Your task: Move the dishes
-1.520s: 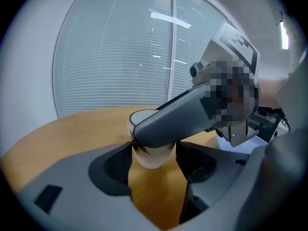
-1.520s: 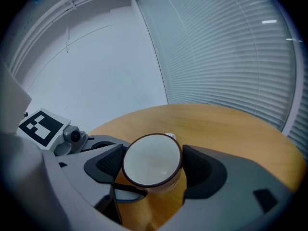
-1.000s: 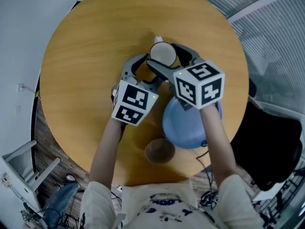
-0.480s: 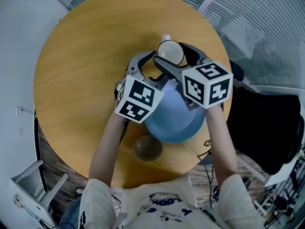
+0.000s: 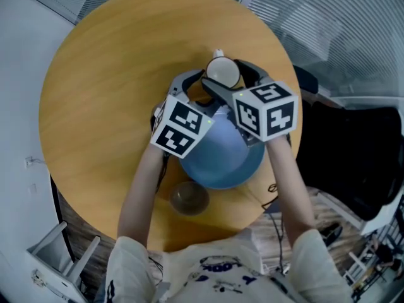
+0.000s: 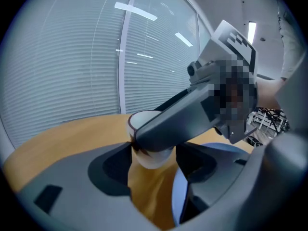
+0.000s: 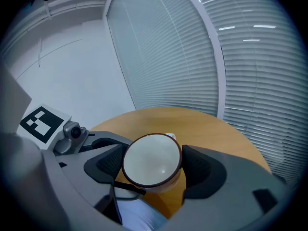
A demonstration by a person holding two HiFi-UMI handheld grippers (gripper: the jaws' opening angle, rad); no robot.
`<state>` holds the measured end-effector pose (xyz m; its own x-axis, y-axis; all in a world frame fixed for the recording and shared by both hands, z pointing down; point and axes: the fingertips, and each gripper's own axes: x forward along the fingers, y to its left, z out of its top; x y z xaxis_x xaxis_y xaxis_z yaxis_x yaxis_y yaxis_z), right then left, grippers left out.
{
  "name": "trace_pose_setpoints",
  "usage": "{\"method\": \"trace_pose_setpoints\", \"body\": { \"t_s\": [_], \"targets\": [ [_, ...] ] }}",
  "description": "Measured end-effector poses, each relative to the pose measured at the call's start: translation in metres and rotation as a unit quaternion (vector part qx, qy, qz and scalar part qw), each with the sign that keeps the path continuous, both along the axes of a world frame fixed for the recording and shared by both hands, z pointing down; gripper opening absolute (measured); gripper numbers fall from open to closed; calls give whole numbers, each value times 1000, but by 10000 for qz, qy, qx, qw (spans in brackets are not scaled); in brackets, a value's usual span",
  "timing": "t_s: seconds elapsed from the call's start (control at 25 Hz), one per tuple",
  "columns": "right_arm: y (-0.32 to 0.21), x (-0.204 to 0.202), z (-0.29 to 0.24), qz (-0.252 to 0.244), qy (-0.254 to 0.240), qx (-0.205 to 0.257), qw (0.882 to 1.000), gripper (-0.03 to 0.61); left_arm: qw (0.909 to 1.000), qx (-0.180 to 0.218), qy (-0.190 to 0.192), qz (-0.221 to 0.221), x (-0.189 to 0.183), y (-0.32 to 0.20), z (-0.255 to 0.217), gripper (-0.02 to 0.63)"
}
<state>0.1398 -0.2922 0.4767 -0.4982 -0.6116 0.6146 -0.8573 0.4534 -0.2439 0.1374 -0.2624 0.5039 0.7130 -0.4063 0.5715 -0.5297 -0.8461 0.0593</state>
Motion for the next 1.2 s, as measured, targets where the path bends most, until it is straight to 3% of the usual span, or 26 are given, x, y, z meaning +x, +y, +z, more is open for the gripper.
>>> {"method": "trace_pose_setpoints", "body": {
  "t_s": [0.28,0.72,0.92,1.2],
  "targets": [
    [6,0,22,-23,11,-255,9997,365,9993,-227,-270,140,-2,6,21,273],
    [13,1,28,219,55,-287,9993,365,9987,-263,-210,386,-3,11,28,273],
    [15,1,27,249,-66,-265,9993,365,9992,-354,-117,149,-8,13,31,272],
    [24,15,10,593,-156,119,9981,365,9991,-318,50,-271,-29,12,12,273]
  ]
}}
